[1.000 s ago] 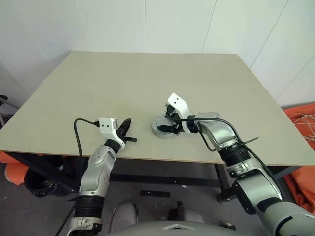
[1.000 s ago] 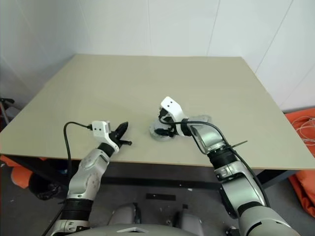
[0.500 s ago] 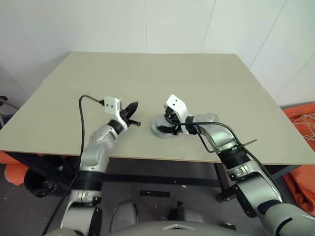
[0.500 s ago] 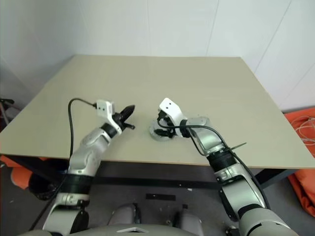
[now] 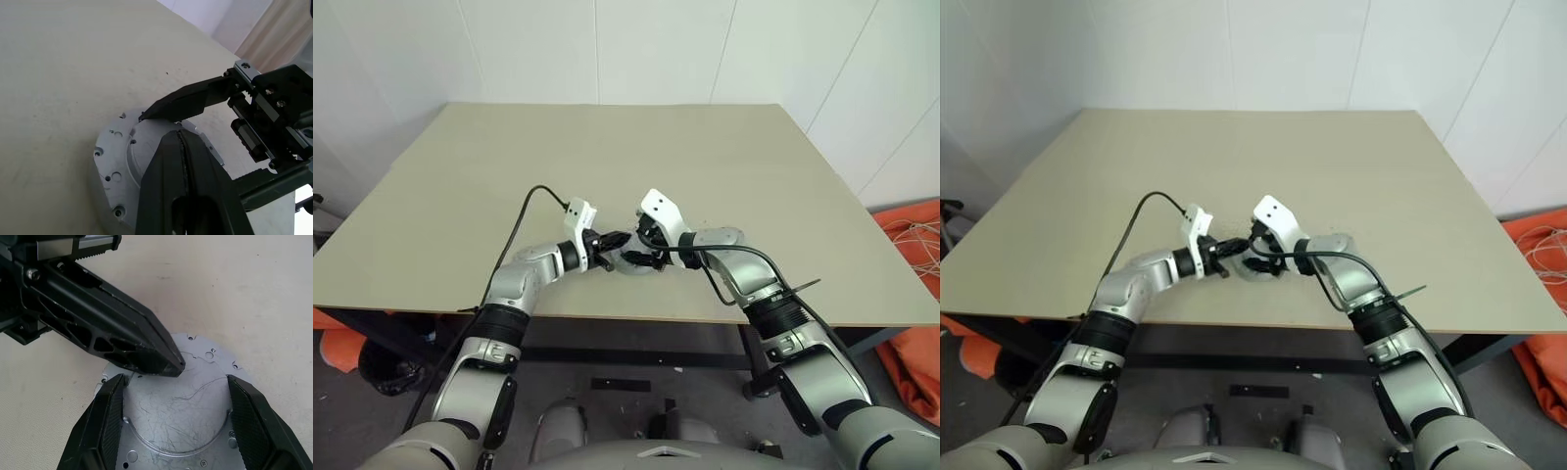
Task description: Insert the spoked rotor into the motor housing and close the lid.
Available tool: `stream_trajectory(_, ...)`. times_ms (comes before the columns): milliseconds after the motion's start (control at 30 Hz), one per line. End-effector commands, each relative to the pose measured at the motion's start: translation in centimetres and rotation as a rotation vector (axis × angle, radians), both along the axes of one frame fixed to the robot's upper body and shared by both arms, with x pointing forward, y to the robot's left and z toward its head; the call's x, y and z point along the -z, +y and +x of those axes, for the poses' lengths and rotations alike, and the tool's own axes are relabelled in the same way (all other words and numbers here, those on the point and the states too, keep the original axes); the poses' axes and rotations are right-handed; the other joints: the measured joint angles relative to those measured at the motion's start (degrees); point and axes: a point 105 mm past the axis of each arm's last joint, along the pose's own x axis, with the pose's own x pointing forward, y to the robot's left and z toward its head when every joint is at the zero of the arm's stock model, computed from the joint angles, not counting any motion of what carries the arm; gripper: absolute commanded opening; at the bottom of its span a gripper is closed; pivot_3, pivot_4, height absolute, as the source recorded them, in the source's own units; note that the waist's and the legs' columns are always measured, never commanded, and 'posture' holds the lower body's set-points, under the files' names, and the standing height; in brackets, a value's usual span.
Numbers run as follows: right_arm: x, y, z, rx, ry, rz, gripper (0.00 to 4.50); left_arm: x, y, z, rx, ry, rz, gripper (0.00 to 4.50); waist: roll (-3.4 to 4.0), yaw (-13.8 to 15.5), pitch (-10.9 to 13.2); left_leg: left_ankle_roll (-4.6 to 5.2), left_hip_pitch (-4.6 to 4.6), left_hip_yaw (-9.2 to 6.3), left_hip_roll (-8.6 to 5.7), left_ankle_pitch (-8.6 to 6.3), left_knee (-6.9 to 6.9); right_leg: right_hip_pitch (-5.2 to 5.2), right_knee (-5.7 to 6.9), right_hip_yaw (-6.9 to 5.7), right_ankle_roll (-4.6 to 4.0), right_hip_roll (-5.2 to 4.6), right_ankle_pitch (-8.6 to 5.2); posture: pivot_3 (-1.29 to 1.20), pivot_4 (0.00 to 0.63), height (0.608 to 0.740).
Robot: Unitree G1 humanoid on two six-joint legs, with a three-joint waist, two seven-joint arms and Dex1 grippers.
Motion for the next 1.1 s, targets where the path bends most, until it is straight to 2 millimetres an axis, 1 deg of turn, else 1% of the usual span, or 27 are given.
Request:
stream_trajectory(33, 0.9, -0.5, 0.1, 0.042, 0.017, -0.037, 3.14, -0.6, -0.3, 0.0, 0.028, 0.001, 0.026, 0.0, 0.0, 0.0, 0.0, 0.0, 0.01, 0.0, 0.0, 0.0, 0.0, 0.0, 0.0, 0.0, 0.0, 0.0, 0.0, 0.0, 0.0, 0.74)
stream_trajectory(167, 0.9, -0.5, 0.1, 0.042, 0.017, -0.037, 3.14, -0.5, -0.3, 0.0, 0.028, 0.014, 0.033, 0.0, 0.0, 0.0, 0.0, 0.0, 0.06, 0.02, 0.0, 0.0, -0.02, 0.05, 0.0, 0.01, 0.0, 0.0, 0.0, 0.0, 0.0, 0.74)
stream_trajectory(300, 0.6, -0.3, -0.1, 0.03, 0.017, -0.025, 3.14, 0.6, -0.2, 0.3, -0.016, 0.051, 0.087, 0.0, 0.0, 0.1, 0.0, 0.0, 0.1, 0.02, 0.0, 0.0, -0.02, 0.1, -0.02, 0.01, 0.01, 0.0, -0.01, 0.0, 0.0, 0.74)
stream_trajectory(433, 0.5, -0.1, -0.5, 0.011, 0.034, -0.014, 3.14, 0.6, -0.4, 0.4, -0.029, 0.058, 0.089, 0.0, 0.0, 0.2, 0.0, 0.0, 0.13, 0.02, 0.0, 0.0, -0.03, 0.14, -0.03, 0.02, 0.02, -0.01, -0.01, 0.0, 0.0, 0.74)
stream_trajectory(500, 0.4, -0.1, -0.6, 0.005, 0.04, -0.009, 3.88, 0.6, -0.4, 0.4, -0.031, 0.059, 0.089, 0.0, 0.0, 0.2, 0.0, 0.0, 0.13, 0.02, -0.01, 0.0, -0.04, 0.14, -0.05, 0.01, 0.01, -0.01, -0.01, 0.0, 0.0, 0.74)
stream_trajectory(567, 0.2, -0.2, -0.7, 0.001, 0.04, -0.008, 4.42, 0.5, -0.4, 0.4, -0.033, 0.061, 0.088, 0.0, 0.0, 0.2, 0.0, 0.0, 0.1, 0.02, -0.01, 0.0, -0.05, 0.13, -0.07, 0.02, 0.01, -0.01, -0.01, 0.0, 0.0, 0.74)
stream_trajectory(600, 0.2, -0.2, -0.7, 0.0, 0.04, -0.008, 4.49, 0.5, -0.5, 0.4, -0.034, 0.063, 0.087, 0.0, 0.0, 0.2, 0.0, 0.0, 0.08, 0.02, -0.01, 0.0, -0.05, 0.12, -0.08, 0.02, 0.0, -0.01, -0.01, 0.0, 0.0, 0.74)
stream_trajectory(900, -0.9, -1.2, -1.0, 0.007, 0.023, -0.016, 4.49, 0.4, -0.7, 0.4, -0.029, 0.065, 0.08, 0.0, 0.0, 0.4, 0.0, 0.02, -0.02, 0.02, -0.04, -0.01, -0.09, 0.08, -0.15, 0.01, -0.18, -0.02, 0.08, 0.0, 0.0, 0.74)
stream_trajectory(967, -1.2, -1.7, -1.2, 0.005, 0.022, -0.018, 4.49, 0.4, -0.8, 0.4, -0.026, 0.066, 0.078, 0.0, 0.0, 0.4, 0.0, 0.02, -0.02, 0.02, -0.04, -0.01, -0.1, 0.08, -0.17, 0.01, -0.15, -0.01, 0.06, 0.0, 0.0, 0.74)
stream_trajectory(1100, -1.8, -3.3, -2.0, -0.004, 0.026, -0.032, 4.49, 0.4, -1.0, 0.3, -0.019, 0.067, 0.073, 0.0, 0.0, 0.6, 0.0, 0.02, -0.04, 0.02, -0.04, -0.01, -0.11, 0.08, -0.2, 0.01, 0.01, -0.02, -0.03, 0.0, 0.0, 0.74)
